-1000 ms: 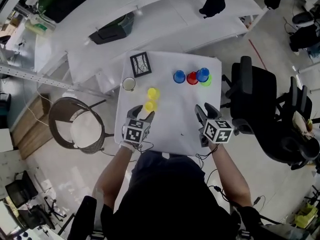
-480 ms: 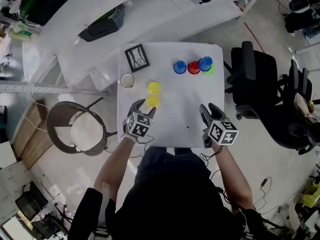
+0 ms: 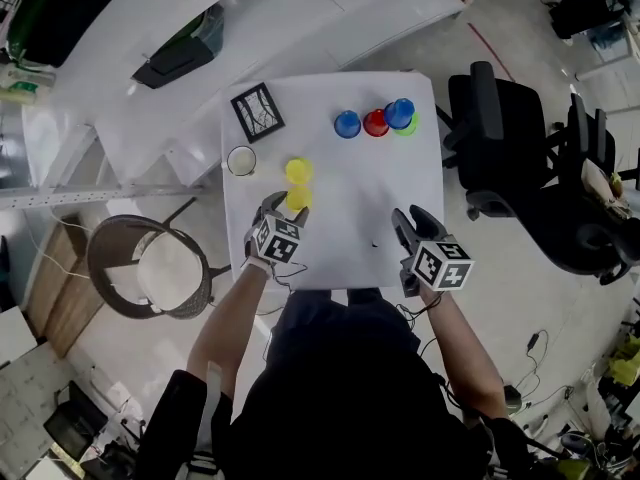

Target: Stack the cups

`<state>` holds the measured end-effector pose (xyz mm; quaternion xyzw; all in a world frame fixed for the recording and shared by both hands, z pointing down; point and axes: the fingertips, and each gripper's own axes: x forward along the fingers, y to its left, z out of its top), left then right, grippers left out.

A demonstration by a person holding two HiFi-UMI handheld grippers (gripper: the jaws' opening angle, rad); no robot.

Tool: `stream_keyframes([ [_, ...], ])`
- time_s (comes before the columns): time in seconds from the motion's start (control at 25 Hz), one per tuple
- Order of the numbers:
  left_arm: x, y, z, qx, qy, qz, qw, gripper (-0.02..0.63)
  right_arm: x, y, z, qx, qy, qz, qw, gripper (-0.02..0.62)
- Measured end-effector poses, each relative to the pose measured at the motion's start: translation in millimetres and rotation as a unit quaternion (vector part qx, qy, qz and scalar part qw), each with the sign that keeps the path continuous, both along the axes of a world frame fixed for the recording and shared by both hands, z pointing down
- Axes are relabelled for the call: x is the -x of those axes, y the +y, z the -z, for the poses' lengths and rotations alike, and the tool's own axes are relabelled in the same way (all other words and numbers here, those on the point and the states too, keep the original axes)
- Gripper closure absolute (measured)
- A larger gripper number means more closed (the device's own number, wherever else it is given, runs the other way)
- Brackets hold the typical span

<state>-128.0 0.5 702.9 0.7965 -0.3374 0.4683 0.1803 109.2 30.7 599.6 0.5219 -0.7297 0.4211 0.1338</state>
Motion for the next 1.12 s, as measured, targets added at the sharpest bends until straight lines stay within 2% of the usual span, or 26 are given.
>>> stream_keyframes([
  [0.28, -1, -2, -7, -0.007, -0.024, 0.005, 0.9997, 0.382, 2, 8, -9, 0.012, -0.009, -0.006, 1.000, 0.423],
  [0.44, -11, 2, 2, -0.013, -0.028, -0.019, 0.9993, 0.385, -1, 8, -9, 0.011, -0.014, -0.009, 1.000, 0.436],
  [0.72, -41, -13, 53, -0.029, 0.016, -0.038, 0.9987, 0.385, -13, 9, -10, 0.012, -0.035, -0.026, 0.999, 0.442],
  [0.88, -66, -46, 90, -0.056, 0.036, -0.037, 0.9971, 0.387, -20, 8, -12, 0.011, -0.049, -0.037, 0.998, 0.440],
  [1.12, -98, -96, 126, -0.066, 0.047, -0.047, 0.9956, 0.387, -25, 10, -18, 0.016, -0.060, -0.041, 0.997, 0.442],
])
